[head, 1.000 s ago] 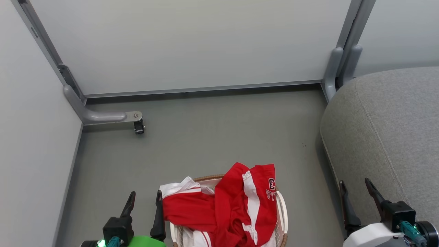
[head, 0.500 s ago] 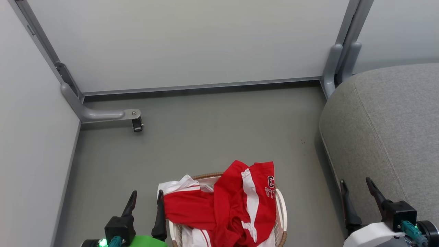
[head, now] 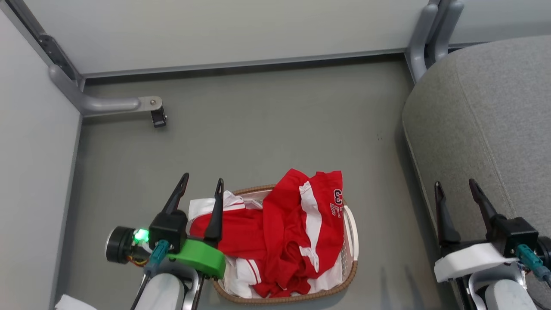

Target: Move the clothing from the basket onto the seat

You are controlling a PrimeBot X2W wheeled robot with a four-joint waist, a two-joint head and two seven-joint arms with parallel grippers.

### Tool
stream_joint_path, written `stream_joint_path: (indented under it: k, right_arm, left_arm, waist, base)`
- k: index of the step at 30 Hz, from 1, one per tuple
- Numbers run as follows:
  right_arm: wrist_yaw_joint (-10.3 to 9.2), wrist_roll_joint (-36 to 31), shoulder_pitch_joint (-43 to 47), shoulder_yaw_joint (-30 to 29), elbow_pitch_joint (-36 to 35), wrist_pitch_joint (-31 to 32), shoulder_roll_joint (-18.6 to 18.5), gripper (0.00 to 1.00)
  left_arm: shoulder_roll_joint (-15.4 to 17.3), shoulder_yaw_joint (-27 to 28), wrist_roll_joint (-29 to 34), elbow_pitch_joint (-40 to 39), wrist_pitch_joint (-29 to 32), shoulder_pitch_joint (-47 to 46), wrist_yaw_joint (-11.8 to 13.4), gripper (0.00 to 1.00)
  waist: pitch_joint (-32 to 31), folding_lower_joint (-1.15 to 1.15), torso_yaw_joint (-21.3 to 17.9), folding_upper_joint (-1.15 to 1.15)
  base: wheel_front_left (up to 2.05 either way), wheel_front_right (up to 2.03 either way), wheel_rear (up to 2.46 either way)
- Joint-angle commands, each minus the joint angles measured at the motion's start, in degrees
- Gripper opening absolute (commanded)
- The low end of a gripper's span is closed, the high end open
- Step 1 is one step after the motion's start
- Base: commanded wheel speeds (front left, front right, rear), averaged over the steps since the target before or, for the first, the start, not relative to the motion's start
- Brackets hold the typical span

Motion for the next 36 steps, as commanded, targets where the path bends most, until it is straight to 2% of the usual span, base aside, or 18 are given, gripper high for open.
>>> stream_joint_path:
  k: [1, 7, 15, 21, 26, 36]
  right_arm:
    - [0.00, -0.04, -1.73, -0.26, -0.64, -0.28, -0.30, 1.00]
    - [-0.01, 0.59, -7.82, -1.60, -2.56, -0.27, -0.30, 1.00]
    - [-0.01, 1.96, -15.57, -1.85, -4.33, -0.28, -0.24, 1.00]
    - [-0.01, 3.22, -18.06, 0.01, -5.55, -0.27, -0.24, 1.00]
    - [-0.01, 3.97, -18.74, 1.23, -6.24, -0.28, -0.24, 1.00]
    - [-0.01, 5.73, -19.73, 3.03, -7.02, -0.27, -0.23, 1.00]
  left_arm:
    - [0.36, -0.35, 1.07, 0.71, -0.04, -2.53, -0.53, 1.00]
    - [0.69, -3.65, 4.22, 6.61, -0.01, -10.73, -2.56, 1.00]
    - [1.22, -13.11, 8.67, 17.98, -0.01, -19.80, -4.47, 1.00]
    - [1.25, -20.84, 10.57, 27.63, -0.01, -23.18, -4.86, 1.00]
    - [1.02, -26.37, 9.64, 34.16, -0.01, -26.03, -4.91, 1.00]
    - [0.74, -32.69, 8.85, 45.99, 1.46, -32.15, -4.90, 1.00]
  waist:
    - [6.57, 0.00, -1.69, 0.00]
    - [15.80, 0.00, -4.17, 0.00]
    - [26.75, 0.00, -7.03, 0.00]
    - [31.00, 0.00, -8.89, 0.00]
    - [33.68, 0.00, -10.41, 0.00]
    - [37.03, 0.00, -12.95, 0.00]
  base:
    - [0.00, 0.00, 0.00]
    - [0.00, 0.00, 0.00]
    - [0.00, 0.00, 0.00]
    - [0.00, 0.00, 0.00]
    - [0.00, 0.00, 0.00]
    - [0.00, 0.00, 0.00]
